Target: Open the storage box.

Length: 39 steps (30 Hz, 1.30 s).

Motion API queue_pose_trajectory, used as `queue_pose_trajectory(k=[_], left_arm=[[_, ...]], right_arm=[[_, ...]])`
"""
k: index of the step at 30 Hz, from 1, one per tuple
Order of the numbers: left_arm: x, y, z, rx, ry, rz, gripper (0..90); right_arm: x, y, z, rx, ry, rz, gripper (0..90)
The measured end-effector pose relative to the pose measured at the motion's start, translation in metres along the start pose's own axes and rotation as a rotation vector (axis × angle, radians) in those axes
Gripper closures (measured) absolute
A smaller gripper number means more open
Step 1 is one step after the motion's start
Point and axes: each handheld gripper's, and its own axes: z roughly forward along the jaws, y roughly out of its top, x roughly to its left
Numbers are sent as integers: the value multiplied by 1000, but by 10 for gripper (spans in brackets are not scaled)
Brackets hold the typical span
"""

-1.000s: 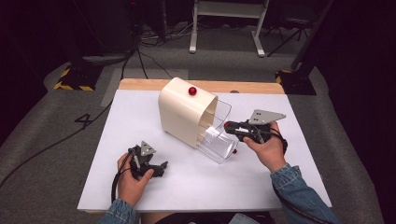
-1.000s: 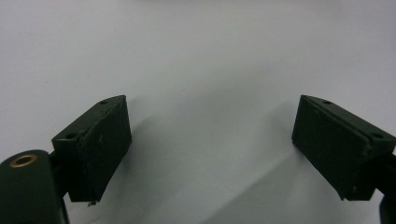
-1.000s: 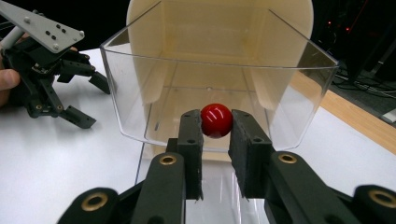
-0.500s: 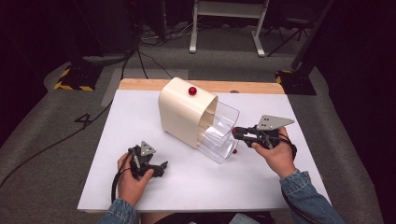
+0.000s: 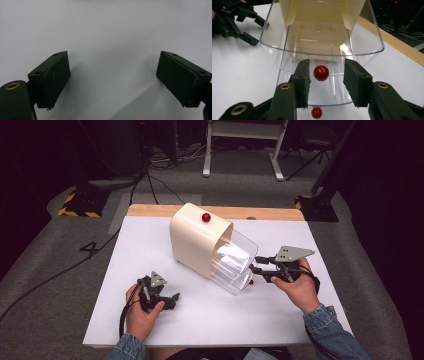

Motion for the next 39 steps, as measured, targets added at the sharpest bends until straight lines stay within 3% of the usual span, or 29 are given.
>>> queue_pose_trajectory(k=[12,24,34,39], left_arm=[[0,0,0,-3,2,-4,120],[0,0,0,0,0,-3,120],[0,0,0,-1,-1,-3,119],[0,0,0,0,-2,-3,119]], right_arm=[[-6,-17,-33,-12,-36,16,486],[-13,-52,-80,13,-93,94,417],[-17,-86,-109,41,-126,174,397],[-23,-105,-118,99,-139,240,371]])
